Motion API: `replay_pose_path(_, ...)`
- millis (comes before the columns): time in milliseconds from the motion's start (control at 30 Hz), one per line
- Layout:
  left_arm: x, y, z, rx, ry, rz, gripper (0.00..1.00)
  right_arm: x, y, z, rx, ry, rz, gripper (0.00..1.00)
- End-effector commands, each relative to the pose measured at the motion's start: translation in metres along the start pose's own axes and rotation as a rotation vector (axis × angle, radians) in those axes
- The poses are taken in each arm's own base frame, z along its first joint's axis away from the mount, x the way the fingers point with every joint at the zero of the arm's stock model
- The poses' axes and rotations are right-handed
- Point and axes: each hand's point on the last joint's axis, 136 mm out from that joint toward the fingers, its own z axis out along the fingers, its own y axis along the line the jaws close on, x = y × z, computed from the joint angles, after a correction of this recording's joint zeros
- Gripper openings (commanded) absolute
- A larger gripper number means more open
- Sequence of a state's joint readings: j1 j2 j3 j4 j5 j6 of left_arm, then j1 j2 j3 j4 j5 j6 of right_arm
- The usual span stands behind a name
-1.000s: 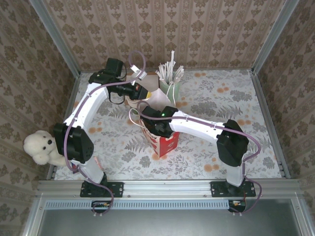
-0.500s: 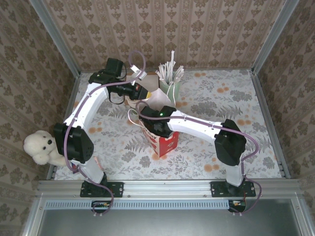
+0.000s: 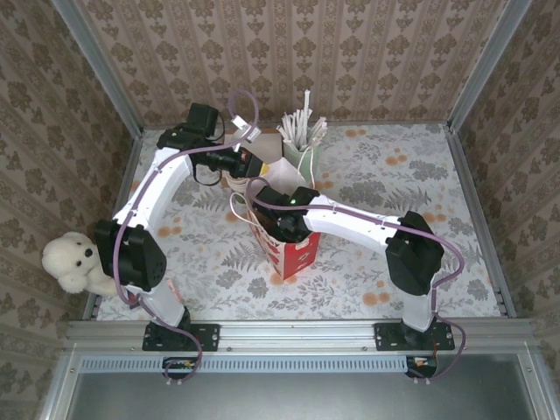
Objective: Pack the takeout coffee
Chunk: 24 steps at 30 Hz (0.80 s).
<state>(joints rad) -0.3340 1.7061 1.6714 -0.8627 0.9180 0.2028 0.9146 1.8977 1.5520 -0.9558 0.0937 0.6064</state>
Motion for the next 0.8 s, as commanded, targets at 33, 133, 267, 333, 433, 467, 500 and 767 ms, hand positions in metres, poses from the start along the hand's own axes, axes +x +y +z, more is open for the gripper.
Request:
replay_pose_path(33, -0.004, -0.013, -0.008, 0.017, -0.017, 0.042, 0.0, 0.042, 0.004, 0.065, -0.008, 0.206, 0.022, 0.65)
replay_pose_path(133, -0.004, -0.012, -0.008, 0.017, -0.02, 0.039, 0.0, 0.041, 0.004, 0.069, -0.006, 0.201, 0.023, 0.65)
replay_pose_path(267, -0.005, -0.013, -0.007, 0.023, -0.027, 0.039, 0.0, 0.044, 0.004, 0.08, 0.005, 0.217, 0.023, 0.66)
replay_pose_path(333, -0.006, -0.013, -0.007, 0.027, -0.03, 0.038, 0.0, 0.042, 0.004, 0.078, 0.008, 0.212, 0.018, 0.66)
replay_pose_path(433, -0.005, -0.013, -0.007, 0.027, -0.028, 0.035, 0.0, 0.035, 0.002, 0.068, 0.019, 0.187, 0.008, 0.67)
replay_pose_path(467, -0.005, -0.013, -0.007, 0.025, -0.028, 0.037, 0.0, 0.033, 0.001, 0.064, 0.025, 0.178, 0.003, 0.67)
replay_pose_path(500, -0.005, -0.013, -0.008, 0.023, -0.029, 0.038, 0.0, 0.03, 0.001, 0.059, 0.028, 0.168, -0.001, 0.67)
replay_pose_path(767, -0.006, -0.013, -0.011, -0.003, -0.039, 0.043, 0.0, 0.009, 0.006, 0.025, -0.002, 0.088, -0.014, 0.73)
